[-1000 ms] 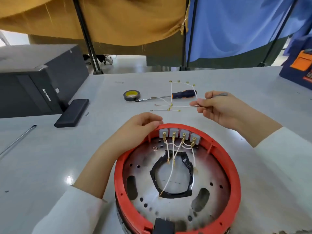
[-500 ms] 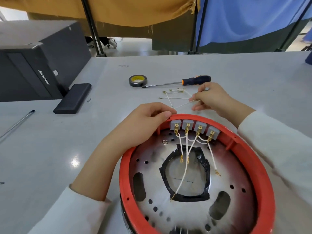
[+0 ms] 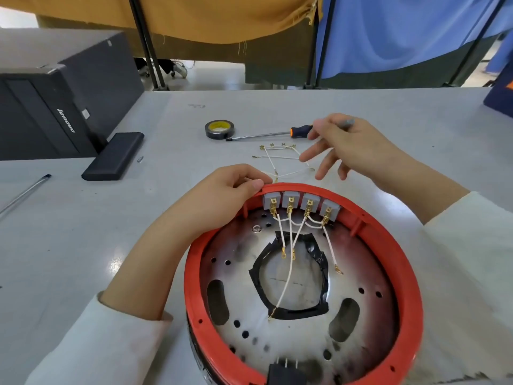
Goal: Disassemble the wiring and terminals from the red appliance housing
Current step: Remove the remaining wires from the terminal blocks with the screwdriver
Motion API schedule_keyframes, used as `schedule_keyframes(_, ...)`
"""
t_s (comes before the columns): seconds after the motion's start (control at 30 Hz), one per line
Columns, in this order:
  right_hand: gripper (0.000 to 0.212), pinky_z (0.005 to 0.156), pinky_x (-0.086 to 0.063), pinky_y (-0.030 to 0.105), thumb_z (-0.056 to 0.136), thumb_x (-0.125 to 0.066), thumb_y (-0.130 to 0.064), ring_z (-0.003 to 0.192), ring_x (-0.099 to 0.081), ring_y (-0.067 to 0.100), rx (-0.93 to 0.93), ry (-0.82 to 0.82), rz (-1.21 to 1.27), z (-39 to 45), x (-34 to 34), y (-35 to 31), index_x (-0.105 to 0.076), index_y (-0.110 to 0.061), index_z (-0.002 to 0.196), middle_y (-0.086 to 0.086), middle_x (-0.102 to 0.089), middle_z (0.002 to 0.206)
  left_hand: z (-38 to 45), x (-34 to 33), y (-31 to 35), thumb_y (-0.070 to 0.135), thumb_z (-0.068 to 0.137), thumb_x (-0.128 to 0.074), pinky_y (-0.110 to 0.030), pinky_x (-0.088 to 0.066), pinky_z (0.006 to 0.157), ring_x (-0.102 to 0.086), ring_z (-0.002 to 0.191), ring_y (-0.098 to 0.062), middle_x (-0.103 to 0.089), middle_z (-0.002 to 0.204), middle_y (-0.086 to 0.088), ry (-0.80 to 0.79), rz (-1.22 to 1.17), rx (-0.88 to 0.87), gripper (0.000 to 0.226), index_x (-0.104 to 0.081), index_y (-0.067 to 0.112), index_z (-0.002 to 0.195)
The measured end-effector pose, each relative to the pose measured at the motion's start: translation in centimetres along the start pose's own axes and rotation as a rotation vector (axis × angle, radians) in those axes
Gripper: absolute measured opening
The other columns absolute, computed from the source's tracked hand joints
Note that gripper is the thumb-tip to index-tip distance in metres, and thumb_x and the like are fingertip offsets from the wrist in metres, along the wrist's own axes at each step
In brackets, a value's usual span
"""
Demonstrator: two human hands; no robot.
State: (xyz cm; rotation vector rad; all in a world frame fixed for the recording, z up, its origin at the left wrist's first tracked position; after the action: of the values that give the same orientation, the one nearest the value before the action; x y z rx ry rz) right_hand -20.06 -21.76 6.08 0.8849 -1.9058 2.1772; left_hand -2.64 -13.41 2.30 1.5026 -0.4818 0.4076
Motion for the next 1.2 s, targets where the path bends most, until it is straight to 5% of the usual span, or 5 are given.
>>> schedule_keyframes(0.13, 0.040, 0.035, -0.034, 0.019, 0.100, -0.037, -0.046, 0.041, -0.053, 0.016, 0.104, -0.115, 0.271, -2.8, -1.9, -3.0, -0.064, -0.018, 0.088, 0.005, -0.070, 0.067, -0.2, 0.1, 0.1, 0.025, 0.097, -0.048, -0.015, -0.039, 0.089, -0.060, 0.103, -0.009, -0.069, 0.103, -0.001, 0.010, 0.042, 0.034, 0.020, -0.064, 0.037, 0.093)
schedule_keyframes(0.3, 0.053, 0.037, -0.030, 0.014, 0.099, -0.041, -0.043, 0.037, -0.035, 0.007, 0.168, -0.171, 0.286, -4.6, -4.8, -2.4, -0.074, -0.007, 0.077, 0.001, -0.046, 0.048, -0.3, 0.0, 0.4, 0.022, 0.099, -0.046, -0.020, -0.041, 0.090, -0.059, 0.103, -0.011, -0.067, 0.105, 0.004, 0.009, 0.057, 0.032, 0.020, -0.063, 0.031, 0.097)
schedule_keyframes(0.8, 0.023, 0.034, -0.025, 0.015, 0.094, -0.056, -0.020, 0.036, -0.040, 0.013, 0.166, -0.176, 0.534, -2.5, -3.8, -0.3, -0.045, -0.015, 0.074, 0.005, -0.057, 0.052, -0.2, -0.2, 0.4, 0.024, 0.101, -0.040, -0.003, -0.037, 0.079, -0.057, 0.098, 0.006, -0.065, 0.102, 0.022, 0.041, 0.143, -0.020, 0.026, -0.064, 0.033, 0.105)
schedule_keyframes(1.1, 0.025, 0.034, -0.030, 0.014, 0.093, -0.057, -0.021, 0.036, -0.042, 0.013, 0.194, -0.196, 0.525, -3.0, -3.8, -0.6, -0.046, -0.014, 0.073, 0.005, -0.060, 0.053, -0.3, -0.2, 0.5, 0.027, 0.100, -0.042, -0.027, -0.047, 0.092, -0.062, 0.099, -0.008, -0.068, 0.103, 0.017, 0.027, 0.116, -0.002, 0.026, -0.065, 0.033, 0.108)
schedule_keyframes(1.2, 0.026, 0.032, -0.027, 0.015, 0.094, -0.057, -0.023, 0.034, -0.040, 0.013, 0.194, -0.175, 0.535, -2.9, -3.6, -0.5, -0.046, -0.015, 0.071, 0.004, -0.058, 0.051, -0.3, -0.2, 0.4, 0.027, 0.100, -0.042, -0.018, -0.045, 0.090, -0.061, 0.098, 0.000, -0.068, 0.103, 0.019, 0.026, 0.124, -0.012, 0.026, -0.065, 0.034, 0.108)
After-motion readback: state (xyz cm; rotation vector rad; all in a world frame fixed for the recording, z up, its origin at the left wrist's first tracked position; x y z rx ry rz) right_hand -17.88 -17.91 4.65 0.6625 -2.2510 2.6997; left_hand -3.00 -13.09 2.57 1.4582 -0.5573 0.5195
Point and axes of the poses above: each hand's wrist, its own z-axis towards the middle knuckle, its own x-axis out of the back of the hand, y = z × x, the point moved 6 cm from there along z, towards the middle knuckle
